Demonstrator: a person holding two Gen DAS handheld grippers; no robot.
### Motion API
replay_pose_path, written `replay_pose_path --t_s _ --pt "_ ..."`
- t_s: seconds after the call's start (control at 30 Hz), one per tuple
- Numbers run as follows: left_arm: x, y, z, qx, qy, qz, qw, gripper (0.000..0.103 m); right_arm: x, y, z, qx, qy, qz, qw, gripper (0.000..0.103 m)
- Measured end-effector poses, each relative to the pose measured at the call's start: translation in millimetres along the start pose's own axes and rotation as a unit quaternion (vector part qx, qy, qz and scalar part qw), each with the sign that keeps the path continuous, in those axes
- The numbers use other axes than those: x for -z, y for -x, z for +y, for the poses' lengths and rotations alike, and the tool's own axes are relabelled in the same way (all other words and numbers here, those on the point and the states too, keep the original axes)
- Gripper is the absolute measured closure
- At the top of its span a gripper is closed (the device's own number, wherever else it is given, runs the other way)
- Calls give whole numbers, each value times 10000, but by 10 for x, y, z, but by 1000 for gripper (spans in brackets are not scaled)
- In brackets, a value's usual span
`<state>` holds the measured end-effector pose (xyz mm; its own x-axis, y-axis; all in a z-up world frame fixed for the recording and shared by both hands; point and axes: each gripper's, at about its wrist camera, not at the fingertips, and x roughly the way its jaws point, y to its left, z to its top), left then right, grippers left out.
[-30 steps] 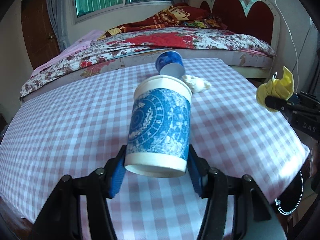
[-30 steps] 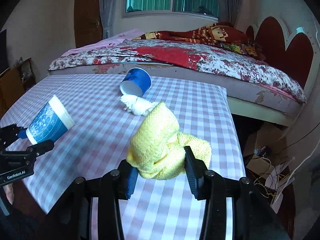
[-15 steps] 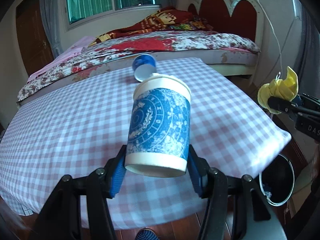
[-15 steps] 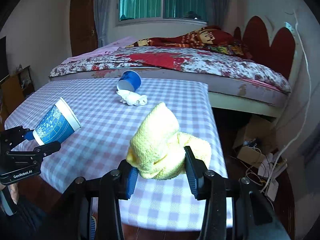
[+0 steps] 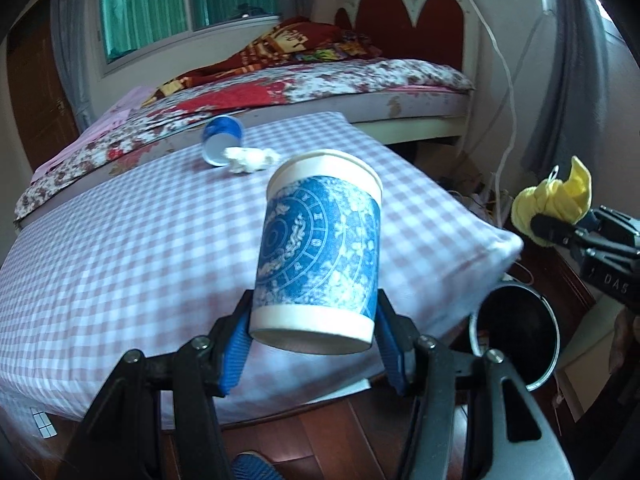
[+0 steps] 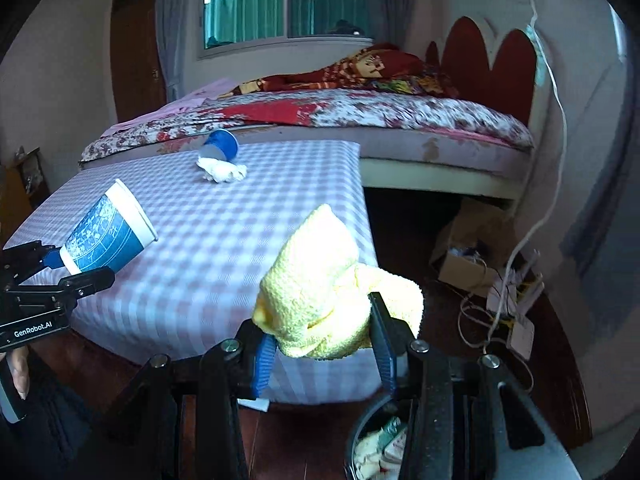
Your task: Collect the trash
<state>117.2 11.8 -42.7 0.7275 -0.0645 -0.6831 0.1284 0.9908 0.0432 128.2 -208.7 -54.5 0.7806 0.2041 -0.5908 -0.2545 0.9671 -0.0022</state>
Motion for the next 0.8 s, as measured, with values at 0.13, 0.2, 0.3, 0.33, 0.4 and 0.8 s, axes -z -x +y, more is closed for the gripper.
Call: replay_pose_path --t_s 0.13,0.2,0.3,0.33,0.4,0.8 --pt "45 42 -262 184 -96 12 9998 46 167 145 -167 131 -73 49 9999 59" --pt "55 51 -409 295 -166 13 9994 46 231 203 -244 186 -124 52 9997 59" --pt "68 45 -589 458 -255 34 9986 46 343 298 -403 298 -263 80 9992 59" --pt "77 38 -661 525 -299 44 9982 46 389 325 -460 342 -313 99 9989 59" --pt "103 21 -800 641 -396 79 9971 46 479 371 -559 424 -393 148 9982 59" --pt "244 -127 -1599 1358 -1004 339 9851 46 931 550 -1034 717 -748 442 9936 59"
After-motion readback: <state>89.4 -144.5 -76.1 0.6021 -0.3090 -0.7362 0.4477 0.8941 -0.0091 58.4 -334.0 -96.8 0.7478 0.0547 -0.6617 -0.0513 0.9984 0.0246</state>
